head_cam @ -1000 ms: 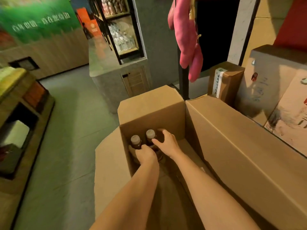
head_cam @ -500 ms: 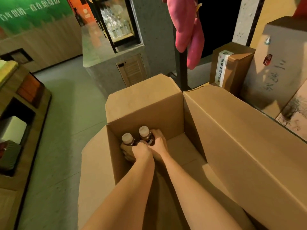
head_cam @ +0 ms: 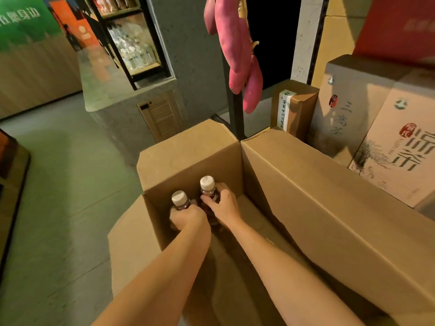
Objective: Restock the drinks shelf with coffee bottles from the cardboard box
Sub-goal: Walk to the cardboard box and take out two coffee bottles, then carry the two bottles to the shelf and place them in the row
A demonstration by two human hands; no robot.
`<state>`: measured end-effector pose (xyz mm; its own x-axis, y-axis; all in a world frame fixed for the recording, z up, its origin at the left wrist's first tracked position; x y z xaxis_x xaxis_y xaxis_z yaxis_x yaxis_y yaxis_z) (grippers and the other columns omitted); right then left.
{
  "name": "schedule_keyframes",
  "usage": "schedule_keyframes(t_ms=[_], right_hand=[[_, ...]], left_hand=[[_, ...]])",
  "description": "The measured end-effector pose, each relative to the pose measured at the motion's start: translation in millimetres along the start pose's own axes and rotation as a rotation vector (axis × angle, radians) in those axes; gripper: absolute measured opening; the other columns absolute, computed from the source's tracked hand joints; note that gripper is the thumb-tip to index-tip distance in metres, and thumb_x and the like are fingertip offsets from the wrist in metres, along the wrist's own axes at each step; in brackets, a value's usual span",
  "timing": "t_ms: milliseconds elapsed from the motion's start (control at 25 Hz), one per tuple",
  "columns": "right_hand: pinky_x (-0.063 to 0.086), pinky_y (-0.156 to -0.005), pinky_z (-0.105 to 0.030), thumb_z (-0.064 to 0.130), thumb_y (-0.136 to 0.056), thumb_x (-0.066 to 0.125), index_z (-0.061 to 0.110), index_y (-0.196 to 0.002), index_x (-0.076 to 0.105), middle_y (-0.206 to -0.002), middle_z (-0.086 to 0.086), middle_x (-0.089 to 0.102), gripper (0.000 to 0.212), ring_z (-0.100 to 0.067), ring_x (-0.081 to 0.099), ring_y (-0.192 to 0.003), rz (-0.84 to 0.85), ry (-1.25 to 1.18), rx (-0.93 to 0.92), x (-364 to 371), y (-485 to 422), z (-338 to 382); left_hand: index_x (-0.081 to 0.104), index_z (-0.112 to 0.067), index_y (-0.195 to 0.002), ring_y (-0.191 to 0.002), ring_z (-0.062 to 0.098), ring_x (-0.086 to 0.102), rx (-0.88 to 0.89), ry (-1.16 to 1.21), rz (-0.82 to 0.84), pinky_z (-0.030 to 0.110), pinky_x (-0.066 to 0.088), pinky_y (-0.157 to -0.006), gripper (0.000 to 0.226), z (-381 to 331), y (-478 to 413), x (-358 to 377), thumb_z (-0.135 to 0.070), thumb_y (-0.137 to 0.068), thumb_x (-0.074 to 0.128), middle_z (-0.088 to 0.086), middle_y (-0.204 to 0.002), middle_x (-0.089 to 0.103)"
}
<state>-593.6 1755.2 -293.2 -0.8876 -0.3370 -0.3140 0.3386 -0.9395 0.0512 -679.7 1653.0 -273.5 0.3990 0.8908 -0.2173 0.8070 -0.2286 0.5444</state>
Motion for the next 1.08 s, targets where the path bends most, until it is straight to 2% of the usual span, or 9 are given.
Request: schedule_keyframes(t_ms=[80, 200, 280, 400, 520, 600, 680, 920, 1080], right_hand=[[0.037, -0.094, -0.023, 0.027, -0.087, 0.065, 0.010, -0.126, 0.052, -0.129, -0.006, 0.055, 0.045, -0.020, 0.050, -0.121, -0.059, 0.019, -0.038, -23, 6, 27], [0.038, -0.101, -0.028, 0.029, -0.086, 0.065, 0.015, -0.128, 0.052, -0.131, -0.002, 0.056, 0.046, -0.018, 0.051, -0.122, -0.173, 0.027, -0.101, -57, 16, 78], [0.039, -0.099, -0.027, 0.030, -0.087, 0.064, 0.016, -0.126, 0.053, -0.128, -0.002, 0.058, 0.044, -0.013, 0.052, -0.116, -0.254, 0.048, -0.154, -75, 23, 116], [0.045, -0.086, -0.015, 0.030, -0.086, 0.065, 0.013, -0.118, 0.058, -0.114, -0.002, 0.062, 0.036, -0.008, 0.054, -0.103, -0.315, 0.052, -0.309, -78, 30, 184], [0.042, -0.075, 0.001, 0.028, -0.086, 0.065, 0.013, -0.114, 0.059, -0.103, 0.003, 0.063, 0.032, 0.001, 0.057, -0.091, -0.316, 0.006, -0.421, -53, 31, 249], [0.040, -0.074, 0.004, 0.028, -0.086, 0.065, 0.017, -0.108, 0.060, -0.097, 0.009, 0.063, 0.025, 0.006, 0.056, -0.088, -0.295, -0.051, -0.487, -25, 28, 291], [0.043, -0.077, -0.001, 0.031, -0.085, 0.066, 0.023, -0.102, 0.060, -0.094, 0.014, 0.062, 0.020, 0.005, 0.058, -0.089, -0.264, -0.084, -0.554, 12, 20, 332], [0.053, -0.087, -0.036, 0.028, -0.085, 0.067, 0.017, -0.095, 0.067, -0.093, -0.002, 0.070, 0.015, -0.015, 0.066, -0.092, -0.154, -0.166, -0.704, 171, -37, 442], [0.050, -0.092, -0.041, 0.031, -0.083, 0.068, 0.016, -0.095, 0.068, -0.094, -0.002, 0.071, 0.020, -0.016, 0.065, -0.096, -0.099, -0.204, -0.679, 286, -92, 494]], left_hand=[[0.055, -0.009, -0.127, -0.122, 0.030, 0.051, 0.116, -0.007, -0.008, 0.041, 0.037, -0.105, 0.044, -16, 8, -3, -0.011, -0.085, 0.066, 0.012, -0.128, 0.058], [0.059, -0.016, -0.122, -0.118, 0.026, 0.055, 0.329, -0.003, 0.129, 0.047, 0.039, -0.107, 0.042, -52, 25, 3, -0.017, -0.082, 0.070, 0.006, -0.123, 0.063], [0.061, -0.018, -0.120, -0.114, 0.023, 0.057, 0.485, 0.038, 0.232, 0.044, 0.042, -0.105, 0.040, -83, 38, -3, -0.022, -0.081, 0.071, 0.004, -0.120, 0.063], [0.062, -0.014, -0.116, -0.106, 0.014, 0.056, 0.764, 0.070, 0.373, 0.028, 0.043, -0.097, 0.037, -146, 58, -28, -0.028, -0.083, 0.069, 0.002, -0.113, 0.064], [0.062, -0.015, -0.111, -0.103, 0.015, 0.058, 0.947, 0.137, 0.438, 0.037, 0.047, -0.096, 0.035, -207, 57, -65, -0.034, -0.082, 0.068, 0.002, -0.108, 0.063], [0.063, -0.016, -0.104, -0.098, 0.015, 0.060, 1.019, 0.193, 0.466, 0.043, 0.049, -0.094, 0.028, -247, 44, -93, -0.033, -0.083, 0.068, 0.002, -0.102, 0.064], [0.064, -0.015, -0.102, -0.095, 0.014, 0.062, 1.094, 0.212, 0.465, 0.043, 0.051, -0.092, 0.026, -285, 22, -125, -0.032, -0.083, 0.068, 0.001, -0.098, 0.066], [0.070, -0.015, -0.097, -0.085, 0.013, 0.068, 1.234, 0.244, 0.432, 0.037, 0.057, -0.080, 0.021, -410, -97, -237, -0.029, -0.081, 0.071, -0.001, -0.089, 0.072], [0.073, -0.021, -0.091, -0.078, 0.012, 0.070, 1.246, 0.162, 0.424, 0.038, 0.058, -0.075, 0.015, -487, -194, -299, -0.030, -0.078, 0.073, -0.002, -0.084, 0.074]])
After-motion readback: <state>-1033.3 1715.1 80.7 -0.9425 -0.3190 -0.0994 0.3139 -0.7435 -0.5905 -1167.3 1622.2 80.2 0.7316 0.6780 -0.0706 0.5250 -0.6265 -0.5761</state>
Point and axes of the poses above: each hand's wrist, its own y-axis away from the middle knuckle, its own x-axis out of the palm, z = x × y, the point moved 8 cm from there along -y, towards the middle knuckle
